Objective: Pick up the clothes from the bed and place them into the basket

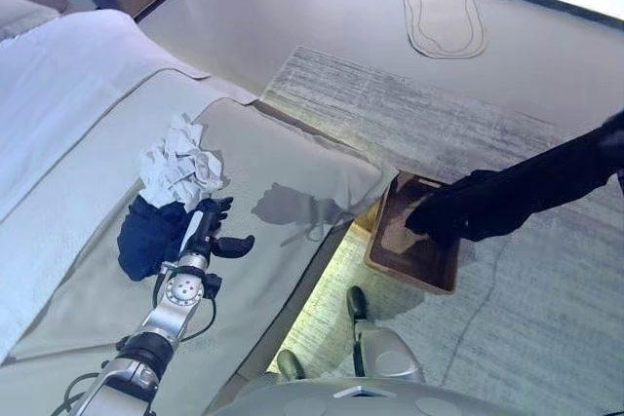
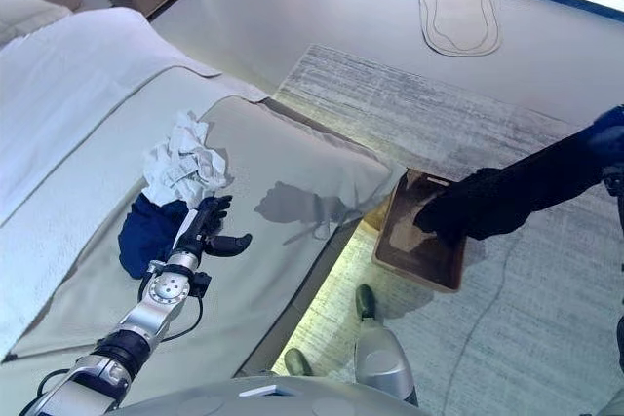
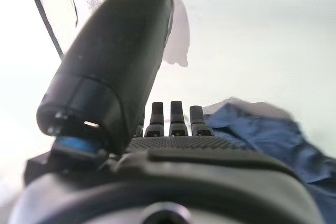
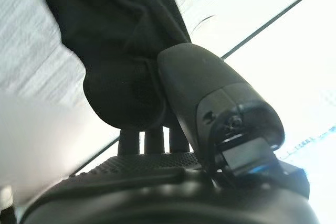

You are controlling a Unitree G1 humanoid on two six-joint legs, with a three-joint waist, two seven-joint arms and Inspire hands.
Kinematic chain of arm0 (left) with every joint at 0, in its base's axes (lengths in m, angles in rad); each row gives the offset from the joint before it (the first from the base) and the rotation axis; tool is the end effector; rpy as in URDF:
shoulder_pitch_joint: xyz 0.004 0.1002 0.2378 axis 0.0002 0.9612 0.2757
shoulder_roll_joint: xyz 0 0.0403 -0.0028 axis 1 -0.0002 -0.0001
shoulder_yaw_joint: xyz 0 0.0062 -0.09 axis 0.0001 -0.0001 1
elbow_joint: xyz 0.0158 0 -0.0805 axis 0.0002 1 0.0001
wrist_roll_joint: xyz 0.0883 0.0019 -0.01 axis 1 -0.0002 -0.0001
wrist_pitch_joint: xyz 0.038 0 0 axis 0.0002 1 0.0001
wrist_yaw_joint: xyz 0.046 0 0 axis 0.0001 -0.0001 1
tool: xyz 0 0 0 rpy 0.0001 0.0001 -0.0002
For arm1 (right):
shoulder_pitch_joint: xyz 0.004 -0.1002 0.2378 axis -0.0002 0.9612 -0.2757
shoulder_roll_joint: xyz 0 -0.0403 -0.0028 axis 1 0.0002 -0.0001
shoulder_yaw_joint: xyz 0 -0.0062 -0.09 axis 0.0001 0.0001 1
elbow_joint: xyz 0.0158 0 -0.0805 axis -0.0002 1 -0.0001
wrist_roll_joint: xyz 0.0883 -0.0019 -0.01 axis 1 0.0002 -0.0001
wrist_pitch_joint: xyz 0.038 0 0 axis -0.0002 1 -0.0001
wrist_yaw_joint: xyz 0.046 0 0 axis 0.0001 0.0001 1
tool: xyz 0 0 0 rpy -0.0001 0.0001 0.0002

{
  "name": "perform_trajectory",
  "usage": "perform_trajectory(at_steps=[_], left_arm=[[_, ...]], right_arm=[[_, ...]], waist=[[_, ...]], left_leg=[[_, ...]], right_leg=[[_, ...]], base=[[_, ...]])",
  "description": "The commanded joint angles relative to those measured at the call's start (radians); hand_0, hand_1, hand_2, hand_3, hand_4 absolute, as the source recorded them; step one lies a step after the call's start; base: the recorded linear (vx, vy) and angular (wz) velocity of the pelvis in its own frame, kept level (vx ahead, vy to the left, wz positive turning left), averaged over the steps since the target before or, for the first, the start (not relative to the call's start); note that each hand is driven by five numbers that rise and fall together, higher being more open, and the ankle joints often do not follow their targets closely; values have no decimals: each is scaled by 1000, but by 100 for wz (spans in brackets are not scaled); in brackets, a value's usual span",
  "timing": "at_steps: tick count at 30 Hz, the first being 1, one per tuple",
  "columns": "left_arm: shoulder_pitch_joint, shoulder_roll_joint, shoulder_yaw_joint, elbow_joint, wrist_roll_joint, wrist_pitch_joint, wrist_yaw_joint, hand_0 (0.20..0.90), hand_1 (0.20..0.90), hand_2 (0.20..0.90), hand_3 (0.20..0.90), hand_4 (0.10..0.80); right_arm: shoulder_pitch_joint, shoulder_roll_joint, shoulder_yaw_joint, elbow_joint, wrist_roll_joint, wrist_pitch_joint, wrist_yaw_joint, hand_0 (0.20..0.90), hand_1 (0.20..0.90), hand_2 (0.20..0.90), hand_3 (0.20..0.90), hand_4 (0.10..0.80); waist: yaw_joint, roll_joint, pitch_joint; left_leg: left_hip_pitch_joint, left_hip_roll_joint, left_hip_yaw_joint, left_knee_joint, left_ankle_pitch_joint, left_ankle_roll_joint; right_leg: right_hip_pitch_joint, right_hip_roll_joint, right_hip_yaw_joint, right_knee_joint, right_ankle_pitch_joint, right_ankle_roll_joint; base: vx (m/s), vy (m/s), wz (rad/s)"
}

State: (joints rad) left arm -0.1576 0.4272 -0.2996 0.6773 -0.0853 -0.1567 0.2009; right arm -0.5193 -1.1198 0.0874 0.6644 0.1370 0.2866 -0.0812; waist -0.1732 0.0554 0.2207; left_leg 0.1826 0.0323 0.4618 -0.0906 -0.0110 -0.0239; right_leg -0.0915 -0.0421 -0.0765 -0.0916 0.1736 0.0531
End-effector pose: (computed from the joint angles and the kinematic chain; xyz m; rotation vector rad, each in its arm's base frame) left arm 0.1908 0.2176 -0.0097 0.4731 0.3708 0.0448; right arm 0.2277 -0.3760 0.1937 -0.8345 0.3182 -0.6325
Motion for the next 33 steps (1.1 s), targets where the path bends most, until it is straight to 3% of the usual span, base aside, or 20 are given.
perform_trajectory(at_steps=[1,10,26,33], left_arm=[[-21,20,2,-43,-9,-72,35,900,900,900,900,800],[-31,16,0,-56,-1,-57,51,900,900,900,900,800],[-88,-20,-75,-82,-18,-50,31,900,900,900,900,800],[-97,-29,-109,-89,-29,-43,27,900,900,900,900,800]], right_arm=[[-64,-43,-101,-88,-48,-70,-35,300,300,300,200,100],[23,42,-94,-76,-36,-39,7,300,300,300,200,100],[-29,269,52,22,4,-94,-54,300,300,300,200,100],[-28,317,76,92,-5,-121,-49,300,300,300,200,100]], waist=[[-4,-69,-84],[-10,-64,-62],[8,4,-29],[13,23,-23]], left_leg=[[-39,22,-63,91,-88,-22],[-46,29,-67,122,-103,-18],[-68,22,-74,142,-104,-28],[-71,17,-79,143,-103,-26]], right_leg=[[80,-16,-29,4,-87,44],[75,-20,-15,8,-85,37],[58,-38,-19,8,-84,29],[61,-44,-20,6,-85,29]], base=[[-14,28,6],[-3,-6,-1],[-14,-8,0],[-4,0,1]])
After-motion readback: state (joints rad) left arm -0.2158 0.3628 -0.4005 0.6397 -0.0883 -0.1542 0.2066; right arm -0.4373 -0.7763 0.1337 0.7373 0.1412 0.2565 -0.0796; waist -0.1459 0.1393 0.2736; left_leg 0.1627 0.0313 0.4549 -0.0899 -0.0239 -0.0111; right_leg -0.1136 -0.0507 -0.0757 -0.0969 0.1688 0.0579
